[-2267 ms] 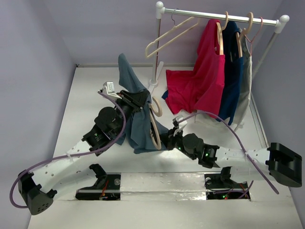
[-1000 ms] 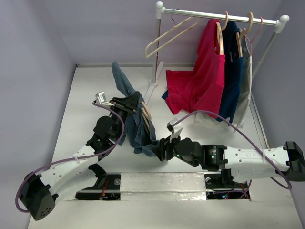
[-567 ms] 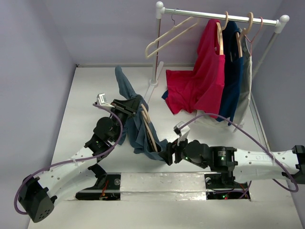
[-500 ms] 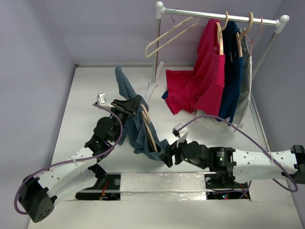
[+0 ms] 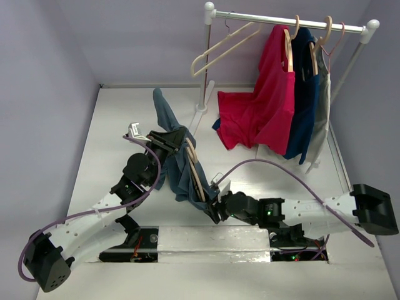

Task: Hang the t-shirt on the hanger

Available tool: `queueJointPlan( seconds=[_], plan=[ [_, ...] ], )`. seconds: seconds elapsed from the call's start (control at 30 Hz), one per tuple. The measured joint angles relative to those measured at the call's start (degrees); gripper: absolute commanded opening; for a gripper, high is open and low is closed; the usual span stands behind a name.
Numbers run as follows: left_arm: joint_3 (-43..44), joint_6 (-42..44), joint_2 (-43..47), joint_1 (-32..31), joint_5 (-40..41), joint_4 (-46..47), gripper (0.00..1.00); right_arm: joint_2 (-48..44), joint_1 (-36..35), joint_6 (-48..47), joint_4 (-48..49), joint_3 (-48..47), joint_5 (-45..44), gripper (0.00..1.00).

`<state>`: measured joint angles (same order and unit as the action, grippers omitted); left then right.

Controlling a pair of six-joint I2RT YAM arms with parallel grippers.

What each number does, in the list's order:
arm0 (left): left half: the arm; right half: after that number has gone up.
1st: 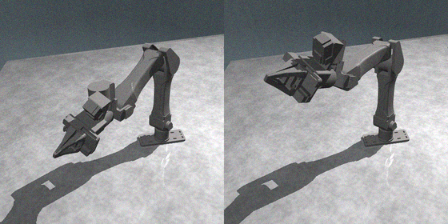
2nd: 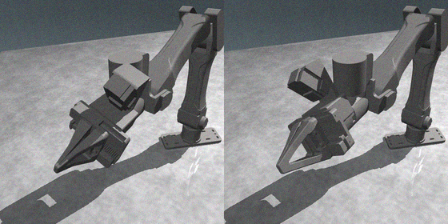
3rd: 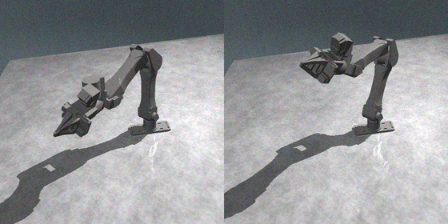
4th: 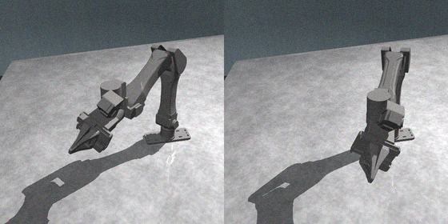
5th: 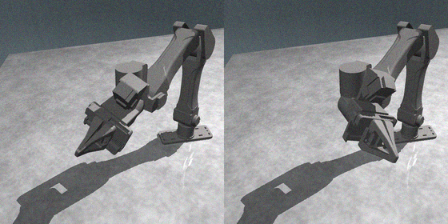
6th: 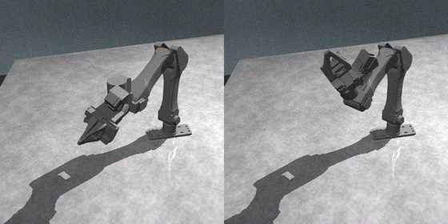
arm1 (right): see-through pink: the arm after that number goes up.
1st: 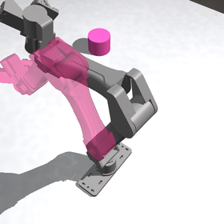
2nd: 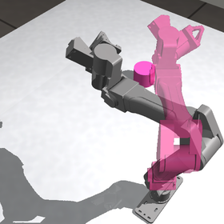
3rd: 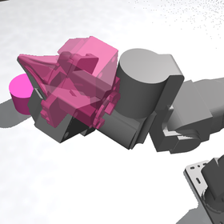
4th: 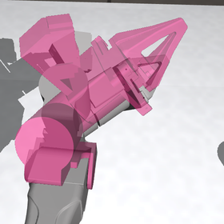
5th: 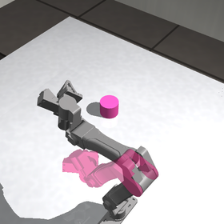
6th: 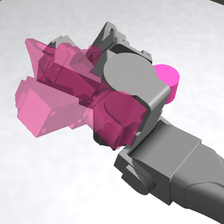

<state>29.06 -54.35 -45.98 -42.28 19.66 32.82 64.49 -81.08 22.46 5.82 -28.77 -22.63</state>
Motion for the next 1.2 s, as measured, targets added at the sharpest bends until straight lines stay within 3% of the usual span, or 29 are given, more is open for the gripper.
queueJointPlan(
  seconds=[0.1,0.13,0.17,0.33,0.63,1.0,1.2],
  plan=[
    [0.0,0.0,0.4,0.0,0.0,-0.3,0.0,3.6,0.0,-2.4,5.4,0.1,0.7,0.48],
    [0.0,0.0,0.6,0.0,0.1,-0.5,0.0,4.2,0.0,-3.1,7.1,0.3,1.1,0.36],
    [0.0,0.0,0.7,0.0,0.2,-0.6,0.0,4.3,0.0,-3.8,8.8,0.8,1.4,0.32],
    [0.0,0.2,1.0,0.0,1.4,-1.0,0.0,2.1,0.0,-4.3,11.3,2.1,1.9,0.26],
    [0.0,0.3,0.0,0.0,3.4,-1.0,0.0,-3.4,-1.2,-4.0,9.3,1.3,-0.9,0.23],
    [-1.8,-1.0,0.0,0.3,3.7,0.8,0.0,5.2,-1.6,-3.5,5.8,-5.5,-9.2,0.24],
    [-3.0,-2.8,0.1,0.4,3.2,1.2,0.0,7.6,-1.8,-4.8,5.3,-8.8,-13.4,0.31]
  ],
)
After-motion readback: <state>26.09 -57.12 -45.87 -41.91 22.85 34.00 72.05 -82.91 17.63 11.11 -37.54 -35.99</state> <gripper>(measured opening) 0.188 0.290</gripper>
